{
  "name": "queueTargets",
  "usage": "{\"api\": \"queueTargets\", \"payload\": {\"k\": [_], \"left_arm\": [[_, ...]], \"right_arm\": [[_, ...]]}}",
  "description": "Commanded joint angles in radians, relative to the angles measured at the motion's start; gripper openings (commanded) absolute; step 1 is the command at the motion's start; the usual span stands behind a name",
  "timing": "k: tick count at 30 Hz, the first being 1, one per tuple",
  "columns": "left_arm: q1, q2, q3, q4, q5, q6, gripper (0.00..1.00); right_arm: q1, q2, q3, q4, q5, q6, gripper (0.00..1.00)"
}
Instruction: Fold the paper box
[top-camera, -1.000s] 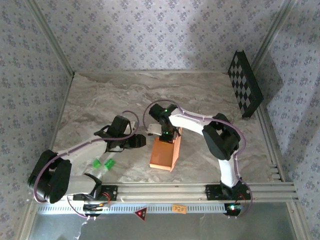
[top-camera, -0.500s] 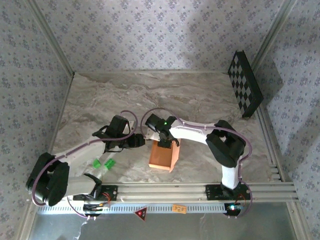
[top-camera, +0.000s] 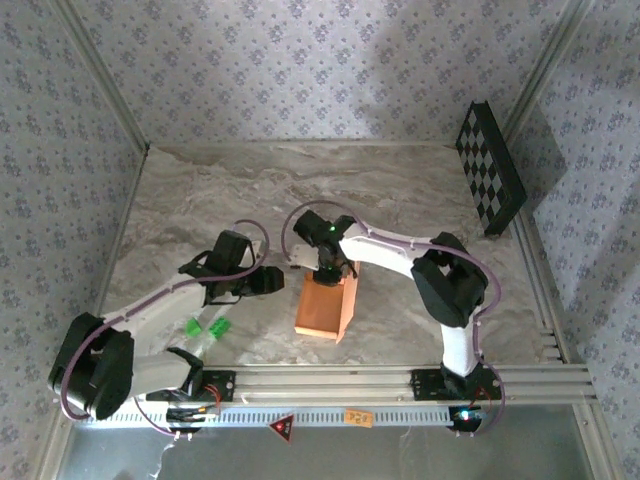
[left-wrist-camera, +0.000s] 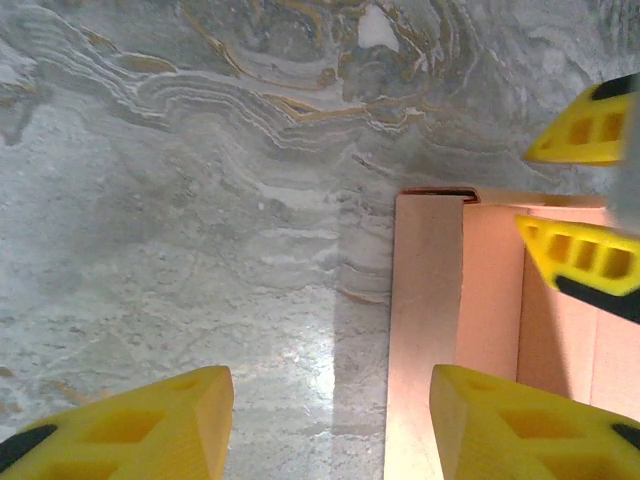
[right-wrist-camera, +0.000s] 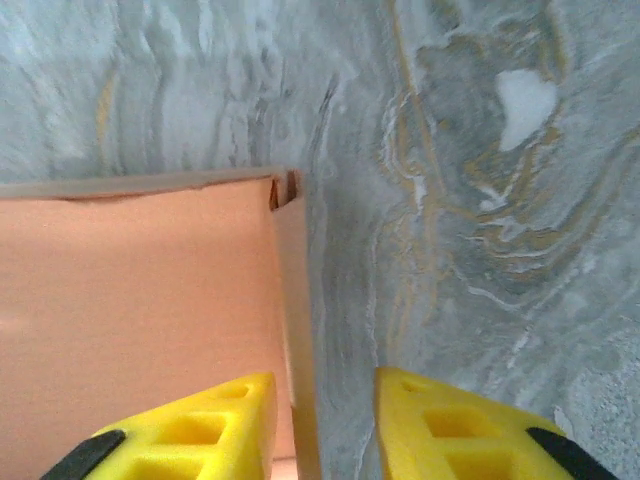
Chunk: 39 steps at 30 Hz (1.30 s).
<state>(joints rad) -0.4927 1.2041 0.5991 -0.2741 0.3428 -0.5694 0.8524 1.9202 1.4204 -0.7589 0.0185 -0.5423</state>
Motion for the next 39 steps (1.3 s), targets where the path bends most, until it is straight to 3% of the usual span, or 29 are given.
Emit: {"api": "queueTargets", "payload": {"k": [1,9,13,18,26,32,39], "left_arm": [[0.015,-0.019,0.037,-0.026,-0.004,0.030,0.55],[0.014,0.073,0.035,0.050,0.070,0.037,0.53],[0.009,0.147,0.050,0.100,0.098,0.039,0.49],[0.002,0.228,0.086,0.142,0.116,0.045,0.46],[-0.006,0.304,0.136,0.166,0.117,0.053,0.44],[0.007,0.281,0.152,0.135,0.075,0.074,0.45],[0.027,0.243,0.155,0.108,0.055,0.088,0.45]], "right_arm": [[-0.010,-0.038,0.087,-0.117,-0.099,0.030,0.38],[-0.026,-0.144,0.192,-0.178,-0.092,0.257,0.40],[-0.031,-0.244,0.192,-0.189,0.021,0.536,0.37],[-0.045,-0.351,0.263,-0.415,0.181,0.862,0.36],[-0.056,-0.509,0.056,-0.442,0.043,1.147,0.49],[-0.009,-0.496,-0.054,-0.356,-0.059,1.219,0.46],[0.001,-0.455,-0.060,-0.364,-0.053,1.211,0.27]]}}
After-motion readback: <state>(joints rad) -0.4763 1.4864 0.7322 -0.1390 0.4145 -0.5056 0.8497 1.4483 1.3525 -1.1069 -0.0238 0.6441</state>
